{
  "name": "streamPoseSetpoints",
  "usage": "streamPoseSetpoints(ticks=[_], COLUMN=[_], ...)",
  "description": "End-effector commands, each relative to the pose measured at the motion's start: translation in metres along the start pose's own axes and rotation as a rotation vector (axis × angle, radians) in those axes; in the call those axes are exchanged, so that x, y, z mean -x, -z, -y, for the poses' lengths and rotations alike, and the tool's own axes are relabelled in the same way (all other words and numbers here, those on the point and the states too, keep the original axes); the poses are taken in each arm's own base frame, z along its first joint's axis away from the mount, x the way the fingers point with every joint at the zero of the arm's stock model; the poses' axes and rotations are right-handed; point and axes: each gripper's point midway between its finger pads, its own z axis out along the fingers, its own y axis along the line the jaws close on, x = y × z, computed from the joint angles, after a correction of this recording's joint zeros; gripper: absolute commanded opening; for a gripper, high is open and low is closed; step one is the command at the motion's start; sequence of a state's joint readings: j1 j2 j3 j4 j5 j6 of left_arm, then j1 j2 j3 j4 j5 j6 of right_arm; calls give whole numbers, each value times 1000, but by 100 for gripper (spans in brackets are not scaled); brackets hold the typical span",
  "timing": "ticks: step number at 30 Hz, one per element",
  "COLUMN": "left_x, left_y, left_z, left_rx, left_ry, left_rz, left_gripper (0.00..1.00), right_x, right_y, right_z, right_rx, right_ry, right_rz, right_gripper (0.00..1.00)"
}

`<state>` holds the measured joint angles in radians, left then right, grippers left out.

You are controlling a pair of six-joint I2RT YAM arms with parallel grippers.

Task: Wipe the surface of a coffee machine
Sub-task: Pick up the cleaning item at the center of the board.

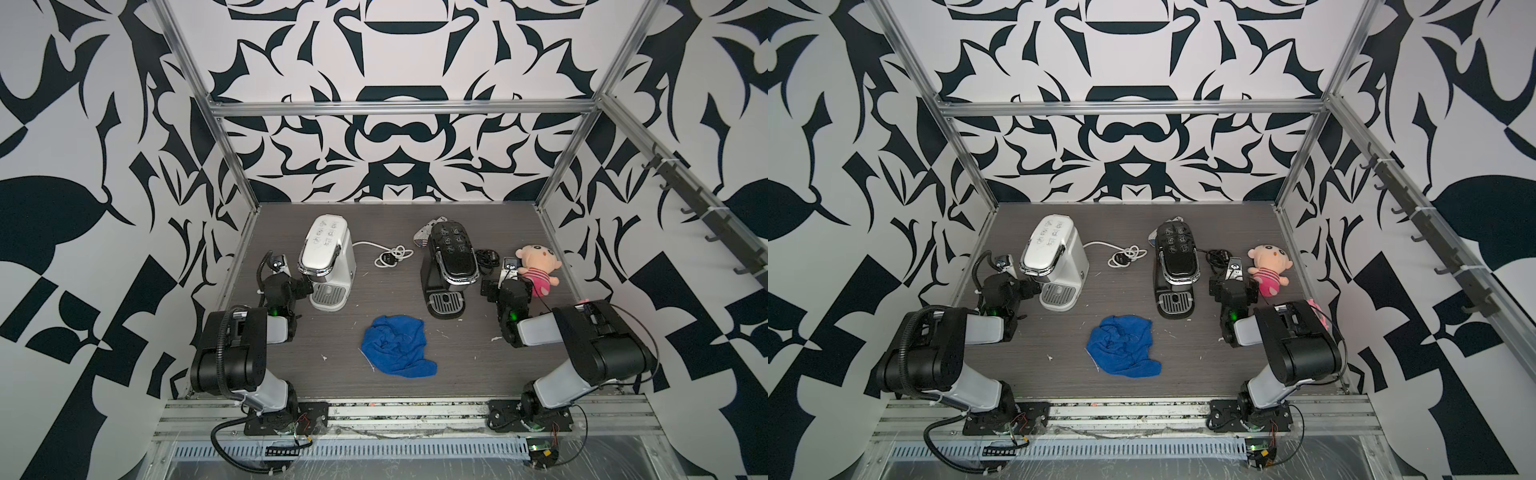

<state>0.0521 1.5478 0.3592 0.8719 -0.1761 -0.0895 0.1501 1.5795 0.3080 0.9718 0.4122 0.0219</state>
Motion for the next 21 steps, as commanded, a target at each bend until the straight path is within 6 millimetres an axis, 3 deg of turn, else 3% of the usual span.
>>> streamPoseSetpoints(ticks=[1, 9, 10, 13, 18, 21], left_x=[14, 14, 18, 38, 90, 116], left_y=[-3, -2, 1, 22, 69, 98], left_z=[2, 2, 0, -5, -43, -50], left_rx=[-3, -8, 1, 26, 246, 272], left_ry=[17, 13, 13, 35, 112, 144], left_rz=[43, 44, 70, 128, 127, 182], left_gripper=[99, 99, 97, 97, 99, 98], right_x=[18, 19, 21, 28, 51, 55], right_y=[-2, -2, 0, 30, 85, 90], right_z=[3, 3, 10, 14, 53, 49], right_rx=[-20, -18, -50, 8, -85, -44], right_ry=[-23, -30, -41, -95, -237, -238], right_rz=[58, 60, 79, 204, 381, 245], right_gripper=[100, 100, 95, 92, 90, 90])
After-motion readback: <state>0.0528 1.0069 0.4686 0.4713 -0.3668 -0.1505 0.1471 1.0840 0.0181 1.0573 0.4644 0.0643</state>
